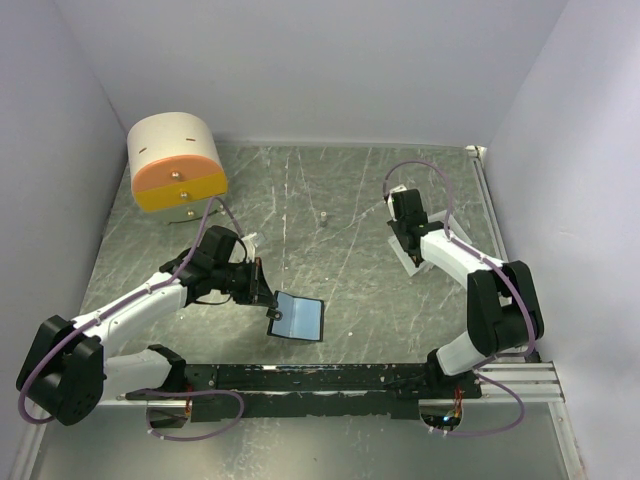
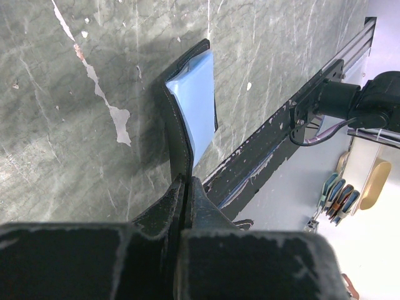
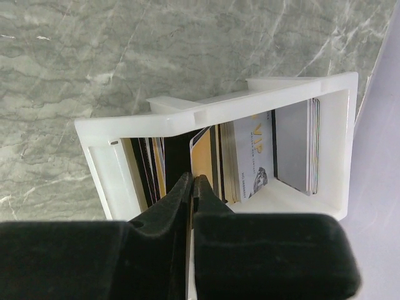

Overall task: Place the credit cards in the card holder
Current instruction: Pick up the credit card from the storage box, then adjust the credit card.

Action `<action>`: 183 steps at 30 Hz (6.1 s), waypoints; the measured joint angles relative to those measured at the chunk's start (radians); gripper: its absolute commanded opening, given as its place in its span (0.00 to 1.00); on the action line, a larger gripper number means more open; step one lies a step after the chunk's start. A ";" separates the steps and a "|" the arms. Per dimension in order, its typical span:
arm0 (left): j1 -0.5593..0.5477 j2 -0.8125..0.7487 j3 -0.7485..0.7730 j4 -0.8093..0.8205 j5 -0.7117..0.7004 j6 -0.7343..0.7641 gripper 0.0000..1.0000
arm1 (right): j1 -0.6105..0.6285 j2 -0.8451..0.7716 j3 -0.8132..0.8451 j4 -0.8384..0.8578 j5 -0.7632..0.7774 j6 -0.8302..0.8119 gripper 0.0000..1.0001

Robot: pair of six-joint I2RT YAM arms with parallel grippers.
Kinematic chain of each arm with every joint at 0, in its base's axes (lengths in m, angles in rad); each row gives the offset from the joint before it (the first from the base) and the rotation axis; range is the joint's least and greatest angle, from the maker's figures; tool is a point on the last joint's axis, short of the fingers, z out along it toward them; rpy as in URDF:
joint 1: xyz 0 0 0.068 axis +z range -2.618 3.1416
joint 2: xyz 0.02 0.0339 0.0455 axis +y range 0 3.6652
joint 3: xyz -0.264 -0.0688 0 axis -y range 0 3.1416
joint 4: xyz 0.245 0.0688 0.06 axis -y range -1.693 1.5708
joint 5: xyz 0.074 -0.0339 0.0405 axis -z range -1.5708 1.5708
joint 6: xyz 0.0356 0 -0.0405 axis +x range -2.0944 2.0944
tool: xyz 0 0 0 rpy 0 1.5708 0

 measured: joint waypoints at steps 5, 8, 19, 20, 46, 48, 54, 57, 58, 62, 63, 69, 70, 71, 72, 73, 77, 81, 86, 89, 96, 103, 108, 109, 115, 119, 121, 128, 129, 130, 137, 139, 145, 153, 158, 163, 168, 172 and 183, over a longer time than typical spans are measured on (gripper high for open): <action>0.000 0.000 0.000 0.000 0.000 0.000 0.07 | 0.000 -0.016 -0.015 0.004 -0.016 0.000 0.00; 0.000 0.000 0.000 0.000 0.000 0.000 0.07 | 0.000 -0.032 -0.017 0.005 -0.016 0.001 0.00; 0.000 0.000 0.000 0.000 -0.005 0.000 0.07 | 0.000 -0.037 0.057 -0.085 0.067 0.040 0.00; 0.000 0.000 0.000 0.000 -0.010 0.000 0.07 | 0.000 -0.037 0.067 -0.098 0.077 0.045 0.00; 0.000 0.031 -0.032 0.037 -0.183 -0.129 0.35 | 0.002 -0.206 0.219 -0.269 0.193 0.197 0.00; 0.000 0.031 -0.020 0.011 -0.212 -0.124 0.41 | 0.002 -0.206 0.216 -0.267 0.186 0.198 0.00; 0.000 -0.018 0.042 -0.097 -0.291 -0.105 0.49 | 0.004 -0.206 0.216 -0.270 0.171 0.232 0.00; 0.000 -0.053 0.113 -0.138 -0.309 -0.097 0.52 | 0.012 -0.211 0.216 -0.280 0.124 0.268 0.00; 0.000 -0.065 0.136 -0.146 -0.309 -0.094 0.55 | 0.019 -0.219 0.216 -0.284 0.101 0.282 0.00; 0.000 -0.124 0.216 -0.148 -0.280 -0.095 0.62 | 0.064 -0.278 0.216 -0.283 0.007 0.333 0.00; 0.000 -0.139 0.227 -0.139 -0.262 -0.099 0.63 | 0.082 -0.297 0.216 -0.282 -0.011 0.342 0.00; 0.000 -0.198 0.216 -0.026 -0.097 -0.164 0.64 | 0.249 -0.417 0.216 -0.222 -0.172 0.437 0.00; 0.000 -0.205 0.206 0.000 -0.072 -0.178 0.64 | 0.269 -0.428 0.215 -0.205 -0.203 0.459 0.00; 0.000 -0.211 0.196 0.024 -0.049 -0.190 0.64 | 0.290 -0.443 0.206 -0.176 -0.247 0.483 0.00; 0.000 -0.216 0.188 0.045 -0.029 -0.200 0.64 | 0.304 -0.454 0.197 -0.155 -0.279 0.504 0.00; 0.000 -0.219 0.182 0.064 -0.010 -0.210 0.64 | 0.317 -0.469 0.178 -0.123 -0.321 0.530 0.00; 0.000 -0.224 0.161 0.132 0.037 -0.237 0.66 | 0.353 -0.528 0.073 -0.003 -0.462 0.640 0.00; 0.000 -0.237 0.101 0.224 0.079 -0.270 0.67 | 0.379 -0.565 -0.030 0.109 -0.580 0.752 0.00; 0.000 -0.238 0.013 0.297 0.094 -0.308 0.68 | 0.412 -0.591 -0.129 0.241 -0.670 0.869 0.00; 0.000 -0.234 -0.018 0.332 0.098 -0.326 0.68 | 0.436 -0.602 -0.188 0.331 -0.711 0.939 0.00; 0.000 -0.215 -0.066 0.454 0.121 -0.368 0.58 | 0.497 -0.598 -0.258 0.459 -0.756 1.043 0.00; 0.000 -0.202 -0.089 0.532 0.139 -0.403 0.21 | 0.512 -0.597 -0.296 0.513 -0.760 1.087 0.00; 0.002 -0.202 -0.136 0.596 0.169 -0.433 0.07 | 0.508 -0.595 -0.324 0.521 -0.747 1.097 0.00; 0.002 -0.203 -0.142 0.603 0.172 -0.436 0.07 | 0.507 -0.595 -0.327 0.520 -0.747 1.098 0.00; 0.006 -0.214 -0.146 0.621 0.181 -0.440 0.07 | 0.502 -0.591 -0.331 0.532 -0.743 1.119 0.03; 0.012 -0.228 -0.154 0.634 0.184 -0.447 0.07 | 0.496 -0.571 -0.356 0.613 -0.757 1.169 0.08; 0.011 -0.232 -0.163 0.652 0.193 -0.455 0.07 | 0.497 -0.548 -0.372 0.657 -0.777 1.199 0.09; 0.008 -0.237 -0.171 0.675 0.215 -0.461 0.07 | 0.502 -0.512 -0.378 0.713 -0.837 1.233 0.00; 0.008 -0.242 -0.168 0.661 0.214 -0.452 0.07 | 0.502 -0.512 -0.378 0.710 -0.839 1.231 0.01; 0.008 -0.247 -0.164 0.641 0.211 -0.441 0.08 | 0.504 -0.513 -0.377 0.705 -0.839 1.229 0.02; -0.004 -0.285 -0.124 0.525 0.195 -0.354 0.10 | 0.517 -0.551 -0.362 0.637 -0.843 1.201 0.03; -0.005 -0.292 -0.122 0.515 0.195 -0.341 0.10 | 0.517 -0.553 -0.357 0.627 -0.853 1.193 0.03; -0.006 -0.300 -0.121 0.488 0.201 -0.317 0.09 | 0.518 -0.554 -0.345 0.589 -0.882 1.162 0.02; -0.008 -0.317 -0.085 0.443 0.225 -0.270 0.08 | 0.515 -0.593 -0.322 0.525 -0.914 1.112 0.02; -0.008 -0.345 -0.085 0.433 0.237 -0.266 0.07 | 0.513 -0.607 -0.315 0.502 -0.940 1.093 0.01; -0.008 -0.365 -0.085 0.431 0.250 -0.266 0.07 | 0.512 -0.616 -0.309 0.491 -0.959 1.086 0.00; -0.008 -0.369 -0.085 0.417 0.254 -0.259 0.07 | 0.512 -0.618 -0.308 0.478 -0.967 1.077 0.00; -0.008 -0.389 -0.084 0.370 0.236 -0.232 0.07 | 0.502 -0.620 -0.300 0.420 -0.948 1.034 0.00; 0.004 -0.397 -0.066 0.153 0.115 -0.145 0.07 | 0.447 -0.625 -0.299 0.307 -0.904 0.972 0.00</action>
